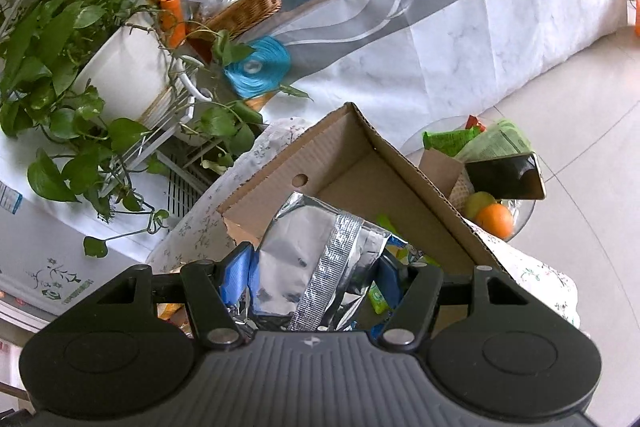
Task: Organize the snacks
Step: 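Carry both packs over the box while the right gripper opens to drop the silver pack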
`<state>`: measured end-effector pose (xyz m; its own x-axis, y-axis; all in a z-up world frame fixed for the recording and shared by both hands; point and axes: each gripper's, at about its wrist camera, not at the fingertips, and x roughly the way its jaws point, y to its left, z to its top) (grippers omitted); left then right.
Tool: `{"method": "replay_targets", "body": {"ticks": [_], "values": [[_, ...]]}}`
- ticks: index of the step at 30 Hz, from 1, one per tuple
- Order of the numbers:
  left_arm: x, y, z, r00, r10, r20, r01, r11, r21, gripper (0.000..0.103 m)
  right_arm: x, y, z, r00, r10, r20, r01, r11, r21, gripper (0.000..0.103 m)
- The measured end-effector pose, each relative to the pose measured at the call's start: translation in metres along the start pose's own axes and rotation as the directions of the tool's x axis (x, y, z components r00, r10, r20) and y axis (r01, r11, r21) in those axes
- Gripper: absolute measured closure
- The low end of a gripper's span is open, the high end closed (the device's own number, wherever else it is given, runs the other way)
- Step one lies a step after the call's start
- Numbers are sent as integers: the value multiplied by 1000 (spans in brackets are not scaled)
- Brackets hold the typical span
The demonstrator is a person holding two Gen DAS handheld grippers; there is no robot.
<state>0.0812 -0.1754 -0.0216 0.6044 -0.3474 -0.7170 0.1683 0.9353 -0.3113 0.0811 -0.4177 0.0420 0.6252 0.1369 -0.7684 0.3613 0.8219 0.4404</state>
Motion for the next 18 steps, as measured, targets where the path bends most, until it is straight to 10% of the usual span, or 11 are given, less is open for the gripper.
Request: {"method": "replay_targets", "body": {"ticks": [12,18], "values": [[32,-49,9,997,-78,-1,78,997,-6,54,-6,-16,4,999,-38,30,37,998,52,33],[27,-65,13,998,-57,17,56,997,59,29,-8,-20,6,997,-62,39,58,995,85,23]]}}
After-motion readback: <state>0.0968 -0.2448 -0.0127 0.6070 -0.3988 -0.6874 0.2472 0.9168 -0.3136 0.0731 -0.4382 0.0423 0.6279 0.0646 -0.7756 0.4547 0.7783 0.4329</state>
